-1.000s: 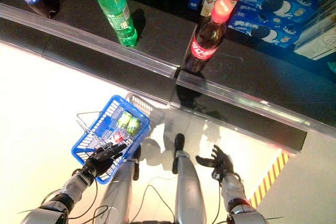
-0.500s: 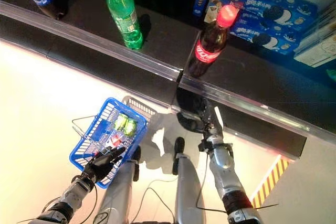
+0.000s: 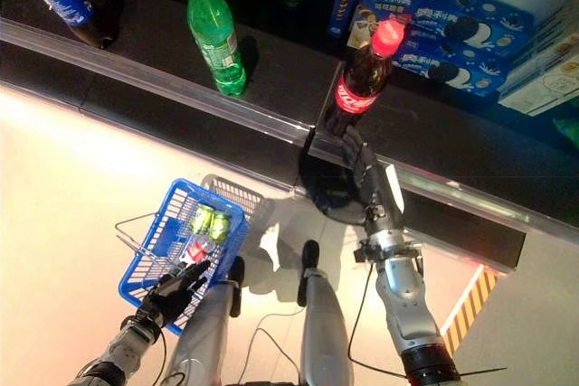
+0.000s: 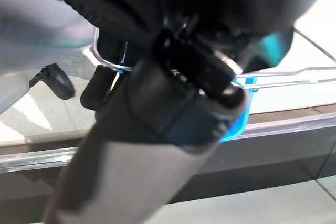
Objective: Pick up the drink and place into the basket.
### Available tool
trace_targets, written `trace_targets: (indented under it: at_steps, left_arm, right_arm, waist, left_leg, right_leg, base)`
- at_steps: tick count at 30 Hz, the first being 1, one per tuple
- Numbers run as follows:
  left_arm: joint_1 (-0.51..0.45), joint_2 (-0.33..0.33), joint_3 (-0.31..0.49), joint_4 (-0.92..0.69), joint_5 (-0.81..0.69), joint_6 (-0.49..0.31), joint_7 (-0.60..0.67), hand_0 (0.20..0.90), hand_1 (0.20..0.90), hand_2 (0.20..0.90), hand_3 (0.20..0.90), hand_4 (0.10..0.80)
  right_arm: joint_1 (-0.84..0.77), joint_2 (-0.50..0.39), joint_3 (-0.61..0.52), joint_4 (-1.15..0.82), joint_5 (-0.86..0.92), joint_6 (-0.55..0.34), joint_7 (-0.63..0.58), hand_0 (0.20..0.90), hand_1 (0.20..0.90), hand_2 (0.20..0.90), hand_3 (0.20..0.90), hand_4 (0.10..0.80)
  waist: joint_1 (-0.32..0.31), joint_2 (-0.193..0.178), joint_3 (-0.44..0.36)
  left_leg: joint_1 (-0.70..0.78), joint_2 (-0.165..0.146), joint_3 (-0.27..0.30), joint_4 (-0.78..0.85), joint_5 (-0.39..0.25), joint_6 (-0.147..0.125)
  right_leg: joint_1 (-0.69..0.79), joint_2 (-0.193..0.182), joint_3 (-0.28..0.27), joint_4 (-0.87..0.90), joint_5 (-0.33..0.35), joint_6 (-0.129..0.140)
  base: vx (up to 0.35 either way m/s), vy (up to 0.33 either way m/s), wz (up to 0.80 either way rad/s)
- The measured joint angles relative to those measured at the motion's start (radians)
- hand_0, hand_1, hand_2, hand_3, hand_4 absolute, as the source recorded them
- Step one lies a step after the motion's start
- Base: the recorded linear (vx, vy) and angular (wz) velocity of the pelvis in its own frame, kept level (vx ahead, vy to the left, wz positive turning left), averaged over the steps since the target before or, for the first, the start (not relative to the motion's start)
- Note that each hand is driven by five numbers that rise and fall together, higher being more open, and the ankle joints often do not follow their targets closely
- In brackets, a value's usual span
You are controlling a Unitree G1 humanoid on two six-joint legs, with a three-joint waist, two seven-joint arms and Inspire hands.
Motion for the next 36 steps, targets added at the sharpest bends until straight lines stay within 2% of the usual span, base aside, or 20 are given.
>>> trace_targets:
  at_steps: [17, 18, 23, 31, 36]
  left_arm:
    - [0.013, -0.011, -0.003, 0.021, 0.000, -0.002, -0.001, 0.300, 0.300, 0.300, 0.200, 0.100]
    - [0.039, -0.020, -0.001, 0.019, -0.002, -0.007, -0.001, 0.300, 0.300, 0.300, 0.200, 0.100]
    - [0.041, -0.022, -0.002, 0.029, 0.000, -0.005, -0.001, 0.300, 0.300, 0.300, 0.200, 0.100]
    - [0.049, -0.028, 0.000, 0.030, 0.004, 0.007, -0.002, 0.300, 0.300, 0.300, 0.200, 0.100]
    - [0.096, -0.037, 0.007, 0.031, 0.020, 0.008, -0.002, 0.300, 0.300, 0.300, 0.200, 0.100]
  right_arm:
    - [-0.008, 0.000, -0.013, -0.055, 0.000, -0.017, 0.000, 0.900, 0.900, 0.900, 0.900, 0.800]
    - [0.006, -0.001, -0.018, -0.085, 0.003, -0.019, -0.001, 0.900, 0.900, 0.900, 0.900, 0.800]
    - [0.000, -0.001, -0.040, -0.075, 0.008, -0.023, -0.023, 0.900, 0.900, 0.900, 0.900, 0.800]
    - [0.002, -0.002, -0.088, -0.073, 0.056, -0.023, -0.081, 0.900, 0.900, 0.900, 0.900, 0.800]
    - [0.047, -0.002, -0.089, -0.073, 0.071, -0.023, -0.079, 0.900, 0.900, 0.900, 0.900, 0.800]
  waist:
    - [-0.007, 0.004, 0.002]
    - [-0.020, 0.009, 0.005]
    - [-0.015, 0.018, 0.008]
    - [-0.006, 0.032, 0.008]
    - [0.010, 0.041, 0.008]
  left_leg:
    - [0.059, 0.003, 0.015, -0.033, 0.000, 0.001]
    - [0.078, 0.006, 0.021, -0.038, -0.002, 0.003]
    - [0.106, 0.019, 0.024, -0.041, -0.003, 0.000]
    - [0.134, 0.020, 0.024, -0.028, -0.008, -0.002]
    - [0.189, 0.023, 0.021, -0.026, -0.016, -0.005]
  right_leg:
    - [0.047, 0.001, 0.006, -0.024, -0.001, 0.002]
    - [0.065, -0.001, 0.009, -0.034, -0.003, 0.003]
    - [0.094, 0.007, 0.006, -0.035, -0.007, -0.001]
    - [0.127, 0.009, 0.003, -0.024, -0.009, -0.003]
    - [0.179, 0.010, -0.001, -0.018, -0.024, -0.004]
  base:
    - [0.006, 0.000, -0.02]
    - [0.030, -0.009, -0.06]
    - [0.064, -0.034, -0.02]
    - [0.092, -0.013, 0.01]
    - [0.151, -0.005, 0.01]
